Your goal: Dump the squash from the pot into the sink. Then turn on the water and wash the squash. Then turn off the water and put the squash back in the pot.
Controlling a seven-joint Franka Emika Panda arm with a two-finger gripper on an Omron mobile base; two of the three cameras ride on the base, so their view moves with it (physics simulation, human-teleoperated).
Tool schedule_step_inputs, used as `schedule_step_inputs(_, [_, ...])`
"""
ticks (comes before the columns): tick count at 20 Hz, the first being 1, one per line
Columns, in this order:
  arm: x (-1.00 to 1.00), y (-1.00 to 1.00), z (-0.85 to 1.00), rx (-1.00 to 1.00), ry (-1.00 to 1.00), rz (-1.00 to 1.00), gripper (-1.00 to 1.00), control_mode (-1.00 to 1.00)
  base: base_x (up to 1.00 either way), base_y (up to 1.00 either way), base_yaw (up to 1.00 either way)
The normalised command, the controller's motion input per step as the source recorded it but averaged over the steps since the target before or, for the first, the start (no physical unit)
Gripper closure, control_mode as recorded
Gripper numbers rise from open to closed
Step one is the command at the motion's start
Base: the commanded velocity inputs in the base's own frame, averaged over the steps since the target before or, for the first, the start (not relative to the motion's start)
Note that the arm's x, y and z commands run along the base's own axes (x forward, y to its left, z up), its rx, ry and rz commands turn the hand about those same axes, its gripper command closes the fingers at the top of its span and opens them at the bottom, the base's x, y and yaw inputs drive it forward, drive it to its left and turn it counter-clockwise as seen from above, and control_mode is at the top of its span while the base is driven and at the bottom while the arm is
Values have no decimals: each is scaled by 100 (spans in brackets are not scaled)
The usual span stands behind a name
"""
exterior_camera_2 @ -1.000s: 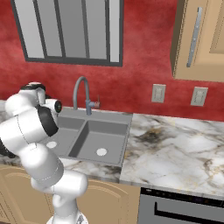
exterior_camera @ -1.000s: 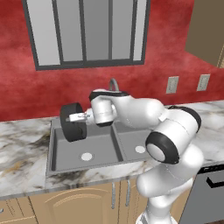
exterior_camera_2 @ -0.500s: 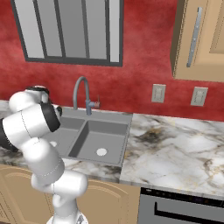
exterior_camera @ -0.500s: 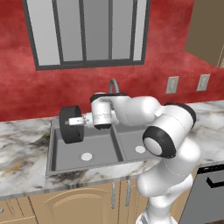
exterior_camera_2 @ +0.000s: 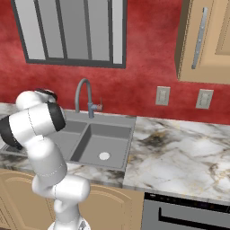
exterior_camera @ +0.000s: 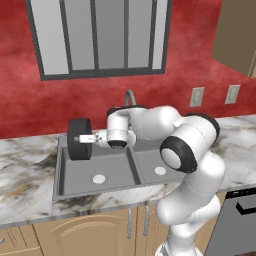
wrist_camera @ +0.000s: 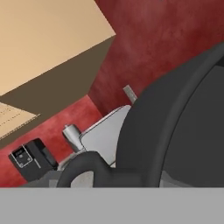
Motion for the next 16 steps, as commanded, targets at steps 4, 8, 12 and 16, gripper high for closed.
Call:
schedule_step_inputs(4, [23,0,-7,8,-4,0,100,-100,0,0,0])
schedule_step_inputs(8, [22,0,-10,9,-2,0,100,-100,0,0,0])
schedule_step_inputs(12, [35,0,-9,8,-1,0,100,-100,0,0,0])
schedule_step_inputs(16, [38,0,-8,7,0,0,100,-100,0,0,0])
